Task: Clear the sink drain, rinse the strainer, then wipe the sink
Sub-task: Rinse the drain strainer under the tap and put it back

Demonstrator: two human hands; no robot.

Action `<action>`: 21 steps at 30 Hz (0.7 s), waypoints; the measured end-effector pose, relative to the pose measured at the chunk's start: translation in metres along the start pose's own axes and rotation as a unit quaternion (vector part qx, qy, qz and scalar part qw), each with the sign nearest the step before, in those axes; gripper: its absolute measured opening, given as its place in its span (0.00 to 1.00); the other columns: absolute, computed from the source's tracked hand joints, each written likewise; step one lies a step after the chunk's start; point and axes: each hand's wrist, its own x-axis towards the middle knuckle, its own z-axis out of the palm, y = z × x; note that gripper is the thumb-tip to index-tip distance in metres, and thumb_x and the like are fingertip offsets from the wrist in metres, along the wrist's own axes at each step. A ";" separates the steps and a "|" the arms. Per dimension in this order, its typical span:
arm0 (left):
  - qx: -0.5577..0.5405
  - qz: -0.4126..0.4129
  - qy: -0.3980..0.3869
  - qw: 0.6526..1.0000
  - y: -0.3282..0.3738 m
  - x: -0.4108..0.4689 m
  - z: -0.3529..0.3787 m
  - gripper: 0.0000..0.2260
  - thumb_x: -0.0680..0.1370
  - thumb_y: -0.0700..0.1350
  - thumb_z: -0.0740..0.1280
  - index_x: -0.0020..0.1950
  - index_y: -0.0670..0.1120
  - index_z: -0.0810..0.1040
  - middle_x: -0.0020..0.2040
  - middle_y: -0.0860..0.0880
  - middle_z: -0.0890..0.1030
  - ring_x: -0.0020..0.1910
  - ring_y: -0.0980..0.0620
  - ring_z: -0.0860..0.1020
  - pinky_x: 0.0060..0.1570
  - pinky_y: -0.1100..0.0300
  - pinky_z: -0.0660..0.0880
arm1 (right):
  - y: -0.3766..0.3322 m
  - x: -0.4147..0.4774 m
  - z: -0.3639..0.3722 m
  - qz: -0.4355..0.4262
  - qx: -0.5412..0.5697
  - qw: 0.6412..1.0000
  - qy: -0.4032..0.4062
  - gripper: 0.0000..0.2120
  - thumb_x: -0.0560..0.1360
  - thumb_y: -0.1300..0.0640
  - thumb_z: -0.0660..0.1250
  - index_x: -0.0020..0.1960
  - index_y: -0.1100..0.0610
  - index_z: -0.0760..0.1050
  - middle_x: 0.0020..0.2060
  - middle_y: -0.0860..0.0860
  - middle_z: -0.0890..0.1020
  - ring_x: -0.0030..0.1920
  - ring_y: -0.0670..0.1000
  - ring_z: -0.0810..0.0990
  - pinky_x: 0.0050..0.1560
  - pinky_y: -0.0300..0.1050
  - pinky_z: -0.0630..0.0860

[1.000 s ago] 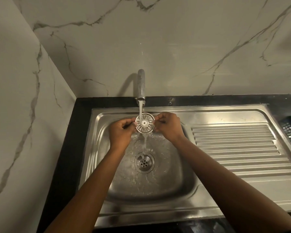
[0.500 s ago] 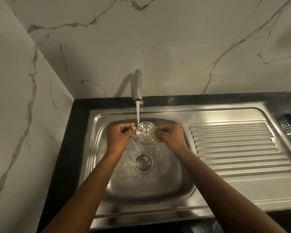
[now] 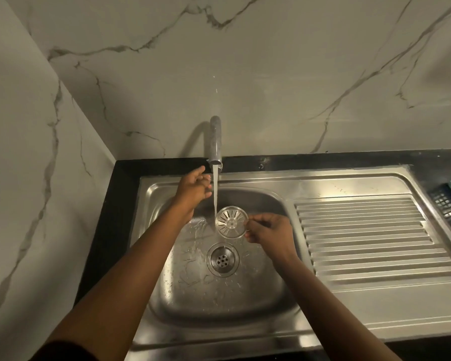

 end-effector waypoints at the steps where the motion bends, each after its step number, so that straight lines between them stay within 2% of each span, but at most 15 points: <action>1: 0.009 -0.007 -0.010 1.000 0.003 0.005 0.002 0.23 0.85 0.35 0.62 0.80 0.45 0.69 0.66 0.45 0.79 0.58 0.48 0.81 0.57 0.51 0.82 | -0.001 -0.001 -0.001 -0.001 0.005 1.000 0.001 0.07 0.77 0.63 0.73 0.43 0.55 0.88 0.33 0.55 0.87 0.33 0.49 0.86 0.37 0.40 0.83; 3: 0.029 -0.007 -0.024 0.999 0.009 0.013 0.006 0.21 0.84 0.33 0.62 0.78 0.41 0.72 0.65 0.42 0.78 0.56 0.47 0.80 0.52 0.54 0.81 | -0.003 -0.003 -0.003 -0.008 0.007 1.000 0.003 0.07 0.77 0.63 0.73 0.43 0.55 0.88 0.33 0.55 0.87 0.33 0.49 0.86 0.37 0.40 0.83; 5: 0.045 0.000 -0.019 0.999 0.013 0.018 0.007 0.17 0.82 0.30 0.61 0.69 0.39 0.77 0.58 0.43 0.80 0.49 0.51 0.80 0.42 0.60 0.81 | -0.005 -0.004 -0.005 -0.008 0.015 1.000 0.008 0.07 0.77 0.63 0.73 0.43 0.55 0.88 0.34 0.54 0.87 0.33 0.49 0.86 0.37 0.39 0.83; 8: 0.069 0.012 -0.003 0.998 0.017 0.021 0.008 0.16 0.81 0.28 0.60 0.58 0.44 0.83 0.47 0.50 0.81 0.42 0.55 0.79 0.34 0.65 0.80 | -0.007 -0.003 -0.008 -0.003 0.026 0.999 0.019 0.06 0.78 0.63 0.73 0.44 0.55 0.88 0.34 0.54 0.87 0.34 0.49 0.86 0.37 0.38 0.83; 10: 0.099 0.022 -0.006 0.995 0.016 0.020 0.011 0.18 0.81 0.29 0.61 0.49 0.50 0.81 0.44 0.52 0.80 0.39 0.56 0.77 0.30 0.69 0.78 | -0.008 -0.002 -0.009 0.000 0.029 0.999 0.026 0.06 0.77 0.64 0.73 0.45 0.56 0.88 0.34 0.54 0.87 0.33 0.48 0.86 0.36 0.38 0.83; 11: 0.112 0.024 -0.010 0.993 0.015 0.019 0.012 0.17 0.81 0.29 0.61 0.50 0.50 0.80 0.44 0.53 0.79 0.39 0.57 0.77 0.30 0.69 0.77 | -0.008 -0.002 -0.009 0.002 0.031 0.999 0.028 0.06 0.77 0.64 0.73 0.45 0.56 0.87 0.33 0.54 0.87 0.33 0.48 0.86 0.36 0.39 0.83; 13: 0.134 0.020 -0.015 0.991 0.013 0.018 0.013 0.16 0.81 0.29 0.61 0.60 0.46 0.80 0.52 0.52 0.78 0.42 0.55 0.76 0.38 0.64 0.79 | -0.009 -0.001 -0.009 0.003 0.033 0.999 0.030 0.06 0.77 0.64 0.74 0.45 0.56 0.87 0.33 0.54 0.87 0.33 0.48 0.86 0.36 0.39 0.83; 15: 0.156 0.018 -0.031 0.987 0.011 0.019 0.009 0.24 0.82 0.28 0.60 0.75 0.46 0.74 0.64 0.49 0.75 0.51 0.51 0.76 0.48 0.55 0.78 | -0.009 -0.001 -0.009 0.004 0.035 0.999 0.030 0.05 0.77 0.64 0.74 0.45 0.57 0.87 0.34 0.54 0.88 0.33 0.48 0.86 0.36 0.39 0.83; 16: 0.170 0.018 -0.043 0.984 0.012 0.018 0.006 0.28 0.82 0.29 0.60 0.80 0.47 0.70 0.67 0.49 0.72 0.55 0.50 0.76 0.51 0.54 0.78 | -0.009 0.000 -0.009 0.005 0.036 0.999 0.030 0.05 0.77 0.64 0.74 0.45 0.57 0.87 0.34 0.54 0.88 0.33 0.48 0.86 0.36 0.39 0.83; 18: 0.193 0.025 -0.069 0.978 0.013 0.014 0.001 0.31 0.82 0.29 0.60 0.83 0.50 0.64 0.69 0.49 0.71 0.59 0.49 0.75 0.54 0.52 0.77 | -0.009 0.001 -0.010 0.005 0.036 0.999 0.028 0.04 0.77 0.64 0.74 0.45 0.57 0.87 0.34 0.54 0.88 0.33 0.48 0.86 0.36 0.39 0.83; 21: 0.223 0.043 -0.112 0.967 0.008 0.004 -0.006 0.29 0.83 0.32 0.63 0.83 0.51 0.65 0.67 0.48 0.74 0.59 0.49 0.76 0.56 0.51 0.77 | -0.009 0.002 -0.011 0.006 0.039 0.999 0.029 0.06 0.77 0.64 0.74 0.44 0.55 0.86 0.34 0.53 0.88 0.33 0.48 0.86 0.36 0.39 0.83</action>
